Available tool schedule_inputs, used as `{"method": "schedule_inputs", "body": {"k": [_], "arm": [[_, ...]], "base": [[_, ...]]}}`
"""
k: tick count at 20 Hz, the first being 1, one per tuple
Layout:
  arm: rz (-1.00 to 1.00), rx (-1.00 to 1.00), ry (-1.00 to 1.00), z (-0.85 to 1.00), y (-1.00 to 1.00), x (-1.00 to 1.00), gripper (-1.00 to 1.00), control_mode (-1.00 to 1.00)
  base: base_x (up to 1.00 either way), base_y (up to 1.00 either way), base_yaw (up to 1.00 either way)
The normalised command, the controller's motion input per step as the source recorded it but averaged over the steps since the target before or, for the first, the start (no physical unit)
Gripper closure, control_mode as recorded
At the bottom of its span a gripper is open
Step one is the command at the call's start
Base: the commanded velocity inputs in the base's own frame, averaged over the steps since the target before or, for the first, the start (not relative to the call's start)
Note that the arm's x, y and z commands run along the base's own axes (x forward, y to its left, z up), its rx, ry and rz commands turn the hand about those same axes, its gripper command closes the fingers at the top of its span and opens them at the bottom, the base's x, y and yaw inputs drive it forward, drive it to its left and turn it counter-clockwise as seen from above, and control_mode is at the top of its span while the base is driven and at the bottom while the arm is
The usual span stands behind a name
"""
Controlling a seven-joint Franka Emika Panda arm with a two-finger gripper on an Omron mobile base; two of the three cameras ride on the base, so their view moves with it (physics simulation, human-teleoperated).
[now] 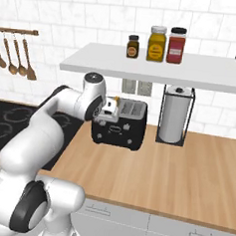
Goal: Start the toaster. Once the lever pops up, take the bread to the plate on the dining counter.
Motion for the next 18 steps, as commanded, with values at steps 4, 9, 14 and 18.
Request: {"method": "schedule_inputs", "body": {"k": [4, 9, 14, 18], "arm": [[0.00, 0.00, 0.00, -0.10, 0.00, 0.12, 1.00, -1.00], [0.00, 0.00, 0.00, -0.03, 0.01, 0.26, 1.00, -1.00], [0.00, 0.00, 0.00, -0.07, 0.00, 0.05, 1.00, -1.00], [0.00, 0.00, 0.00, -0.09, 0.00, 0.11, 1.00, -1.00]], "base": [[0.00, 0.00, 0.00], [0.00, 0.00, 0.00], [0.00, 0.00, 0.00], [0.00, 0.00, 0.00]]}}
